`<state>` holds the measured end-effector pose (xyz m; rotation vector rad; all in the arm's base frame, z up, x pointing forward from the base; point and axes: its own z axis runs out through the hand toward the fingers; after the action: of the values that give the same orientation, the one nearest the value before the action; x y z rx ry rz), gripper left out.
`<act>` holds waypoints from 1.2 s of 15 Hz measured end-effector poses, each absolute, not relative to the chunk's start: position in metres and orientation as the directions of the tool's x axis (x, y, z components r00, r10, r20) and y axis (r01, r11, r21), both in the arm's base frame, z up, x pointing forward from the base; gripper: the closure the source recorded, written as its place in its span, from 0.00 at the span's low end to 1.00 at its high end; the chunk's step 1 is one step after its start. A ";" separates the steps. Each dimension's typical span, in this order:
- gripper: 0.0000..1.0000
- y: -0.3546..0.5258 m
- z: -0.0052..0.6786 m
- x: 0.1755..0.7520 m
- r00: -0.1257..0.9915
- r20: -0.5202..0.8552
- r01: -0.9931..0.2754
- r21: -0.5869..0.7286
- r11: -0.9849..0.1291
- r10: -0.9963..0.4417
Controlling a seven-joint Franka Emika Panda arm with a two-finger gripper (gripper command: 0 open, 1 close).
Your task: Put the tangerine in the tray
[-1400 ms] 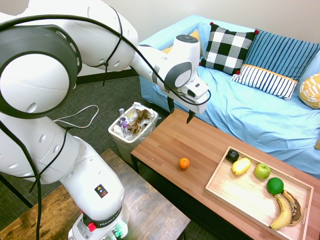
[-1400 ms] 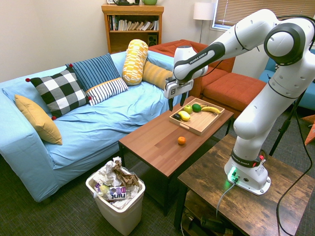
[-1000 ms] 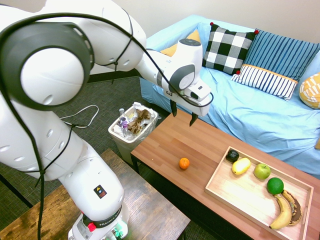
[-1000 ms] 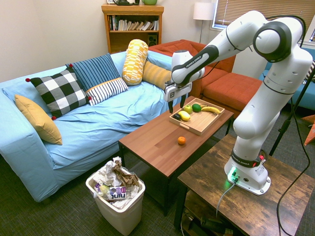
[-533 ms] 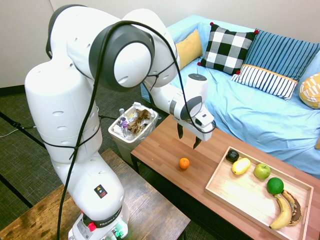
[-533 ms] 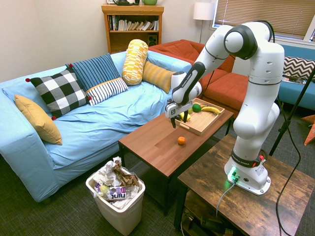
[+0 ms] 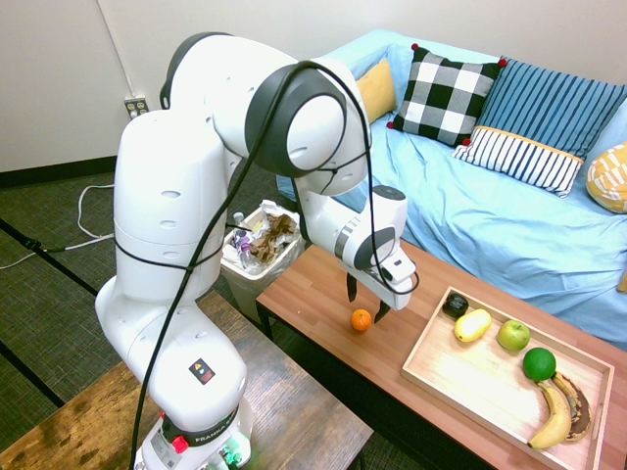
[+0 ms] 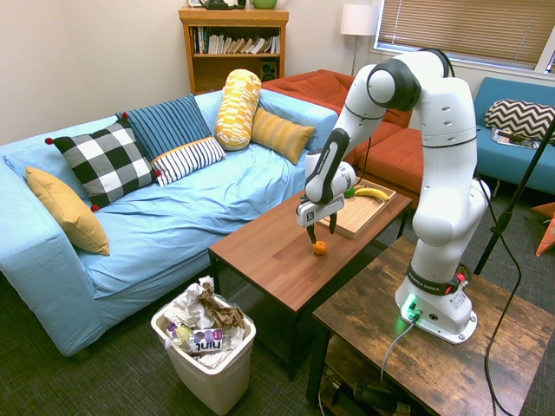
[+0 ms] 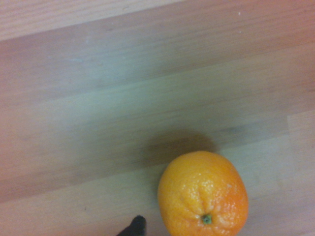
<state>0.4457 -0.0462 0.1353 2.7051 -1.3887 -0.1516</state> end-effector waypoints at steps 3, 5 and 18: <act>0.00 -0.045 0.116 0.447 0.583 -0.072 -0.798 0.137 -0.587 -0.809; 0.00 -0.041 0.106 0.449 0.586 -0.078 -0.794 0.145 -0.590 -0.807; 1.00 -0.033 0.081 0.454 0.579 -0.073 -0.799 0.144 -0.583 -0.812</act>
<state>0.4539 -0.0334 0.0815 2.7065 -1.3844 -0.1988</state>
